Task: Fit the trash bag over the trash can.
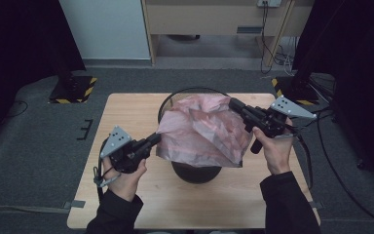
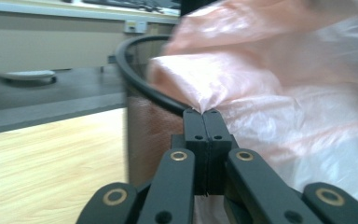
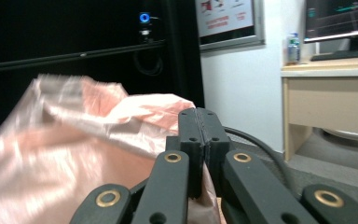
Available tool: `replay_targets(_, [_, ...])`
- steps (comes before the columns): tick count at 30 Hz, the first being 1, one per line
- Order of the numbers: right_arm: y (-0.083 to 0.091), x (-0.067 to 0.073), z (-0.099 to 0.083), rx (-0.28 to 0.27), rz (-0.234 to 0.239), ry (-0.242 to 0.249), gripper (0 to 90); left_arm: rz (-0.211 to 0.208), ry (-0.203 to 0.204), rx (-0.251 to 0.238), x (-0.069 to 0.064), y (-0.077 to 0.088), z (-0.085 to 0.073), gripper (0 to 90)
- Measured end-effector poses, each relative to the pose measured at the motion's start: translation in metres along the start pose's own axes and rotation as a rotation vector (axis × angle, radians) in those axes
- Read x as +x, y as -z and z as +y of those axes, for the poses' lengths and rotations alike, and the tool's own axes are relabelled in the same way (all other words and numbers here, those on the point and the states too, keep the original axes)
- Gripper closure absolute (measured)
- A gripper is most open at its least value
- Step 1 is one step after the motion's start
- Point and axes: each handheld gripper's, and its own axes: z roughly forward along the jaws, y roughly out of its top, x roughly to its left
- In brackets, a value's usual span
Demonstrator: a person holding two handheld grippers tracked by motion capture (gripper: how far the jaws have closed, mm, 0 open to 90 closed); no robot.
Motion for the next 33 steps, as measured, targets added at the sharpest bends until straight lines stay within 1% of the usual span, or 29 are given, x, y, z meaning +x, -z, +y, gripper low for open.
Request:
replay_targets(4, [0.003, -0.011, -0.004, 0.0, -0.034, -0.017, 89.5, 0.042, -0.01, 0.018, 0.016, -0.008, 0.004, 90.0])
replay_targets(5, [0.003, -0.014, -0.006, -0.004, -0.042, -0.018, 89.4, 0.048, -0.005, 0.02, 0.019, -0.011, 0.005, 90.0])
replay_targets(7, [0.003, -0.019, -0.01, -0.01, -0.056, -0.032, 89.1, 0.061, -0.007, 0.025, 0.023, -0.017, 0.005, 90.0])
replay_targets(10, [0.003, -0.025, -0.016, -0.016, -0.082, -0.044, 88.7, 0.059, -0.001, 0.03, 0.025, -0.022, 0.006, 90.0])
replay_targets(13, [0.004, -0.028, -0.022, -0.021, -0.106, -0.057, 88.4, 0.064, 0.0, 0.028, 0.027, -0.022, 0.007, 90.0])
replay_targets(15, [0.004, -0.029, -0.024, -0.009, -0.129, -0.042, 88.2, 0.067, -0.007, 0.025, 0.027, -0.019, 0.005, 90.0])
replay_targets(17, [0.004, -0.027, -0.025, 0.003, -0.143, -0.026, 88.1, 0.055, 0.001, 0.026, 0.028, -0.016, 0.002, 90.0])
replay_targets(18, [0.004, -0.027, -0.026, 0.005, -0.152, -0.016, 88.1, 0.06, -0.005, 0.021, 0.029, -0.015, 0.001, 90.0])
replay_targets(20, [0.003, -0.026, -0.028, 0.017, -0.166, -0.011, 87.6, 0.043, 0.009, 0.021, 0.029, -0.013, -0.002, 90.0])
replay_targets(22, [0.0, -0.026, -0.03, 0.026, -0.184, -0.004, 86.8, 0.028, 0.01, 0.012, 0.029, -0.011, -0.005, 90.0])
replay_targets(23, [0.0, -0.026, -0.031, 0.03, -0.186, 0.009, 85.8, 0.019, 0.013, 0.001, 0.029, -0.011, -0.006, 90.0])
replay_targets(24, [-0.001, -0.026, -0.031, 0.029, -0.191, 0.008, 84.9, 0.006, 0.014, -0.029, 0.029, -0.01, -0.006, 89.0])
replay_targets(25, [-0.001, -0.027, -0.031, 0.026, -0.191, 0.011, 83.7, 0.008, 0.002, -0.068, 0.03, -0.009, -0.006, 81.7])
replay_targets(26, [-0.001, -0.027, -0.03, 0.018, -0.189, 0.007, 82.6, 0.009, -0.019, -0.115, 0.03, -0.007, -0.005, 71.5])
replay_targets(27, [0.0, -0.027, -0.029, 0.009, -0.186, -0.001, 80.2, 0.003, -0.021, -0.139, 0.029, -0.005, -0.004, 63.8])
replay_targets(28, [0.0, -0.026, -0.028, 0.002, -0.182, -0.012, 79.0, -0.018, -0.033, -0.174, 0.028, -0.002, -0.001, 61.5])
replay_targets(29, [0.002, -0.026, -0.027, -0.004, -0.179, -0.011, 77.2, -0.026, -0.043, -0.191, 0.026, 0.0, 0.0, 58.6])
replay_targets(30, [0.003, -0.026, -0.026, -0.006, -0.178, -0.017, 75.6, -0.042, -0.07, -0.212, 0.024, 0.001, 0.003, 56.7])
replay_targets(31, [0.004, -0.026, -0.026, -0.001, -0.175, -0.015, 74.3, -0.052, -0.087, -0.226, 0.021, 0.003, 0.005, 55.5])
replay_targets(33, [0.005, -0.026, -0.025, -0.003, -0.172, -0.02, 71.2, -0.085, -0.099, -0.251, 0.015, 0.006, 0.01, 52.1])
